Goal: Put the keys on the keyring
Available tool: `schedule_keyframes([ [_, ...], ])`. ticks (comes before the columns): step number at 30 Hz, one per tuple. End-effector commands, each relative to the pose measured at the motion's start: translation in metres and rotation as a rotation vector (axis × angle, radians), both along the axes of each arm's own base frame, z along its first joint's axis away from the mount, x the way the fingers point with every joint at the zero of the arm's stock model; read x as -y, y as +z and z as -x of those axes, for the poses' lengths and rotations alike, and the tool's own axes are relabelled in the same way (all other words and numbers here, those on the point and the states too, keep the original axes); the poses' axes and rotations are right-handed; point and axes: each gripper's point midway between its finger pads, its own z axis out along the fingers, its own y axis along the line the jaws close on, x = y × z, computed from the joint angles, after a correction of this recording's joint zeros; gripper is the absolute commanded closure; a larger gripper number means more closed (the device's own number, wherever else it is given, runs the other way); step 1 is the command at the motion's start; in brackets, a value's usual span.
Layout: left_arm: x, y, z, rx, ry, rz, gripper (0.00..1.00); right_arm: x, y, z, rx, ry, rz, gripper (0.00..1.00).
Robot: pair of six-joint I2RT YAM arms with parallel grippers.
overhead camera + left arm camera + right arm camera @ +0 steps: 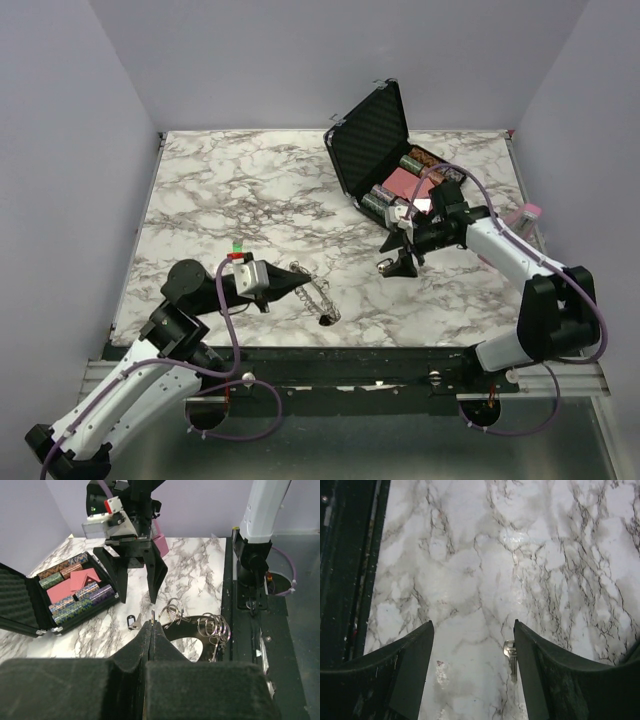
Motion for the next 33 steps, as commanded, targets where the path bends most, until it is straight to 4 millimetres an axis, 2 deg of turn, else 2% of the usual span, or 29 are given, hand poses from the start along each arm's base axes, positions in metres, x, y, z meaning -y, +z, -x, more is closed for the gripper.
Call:
schedule_keyframes([
  [1,-0.006,-0.008,0.007,0.054,-0.011,-0.03,1.0,0.015,-0.03,-0.024,0.116,-0.007,0.114,0.28],
  [5,-0.011,-0.009,0.009,0.07,0.002,-0.041,1.0,0.018,-0.047,-0.044,0.129,-0.08,0.151,0.31],
  [9,-0.015,-0.01,0.008,0.089,0.024,-0.055,1.0,0.022,-0.061,-0.06,0.06,-0.195,0.199,0.37],
  [14,-0.018,-0.015,0.005,0.089,0.045,-0.084,1.0,0.025,-0.072,-0.075,-0.042,-0.324,0.267,0.39],
  [22,-0.018,-0.021,0.002,0.069,0.052,-0.108,1.0,0.017,-0.091,-0.061,-0.155,-0.303,0.34,0.4],
  [33,-0.02,-0.021,0.0,0.066,0.06,-0.109,1.0,0.014,-0.102,-0.054,-0.092,-0.228,0.332,0.4],
])
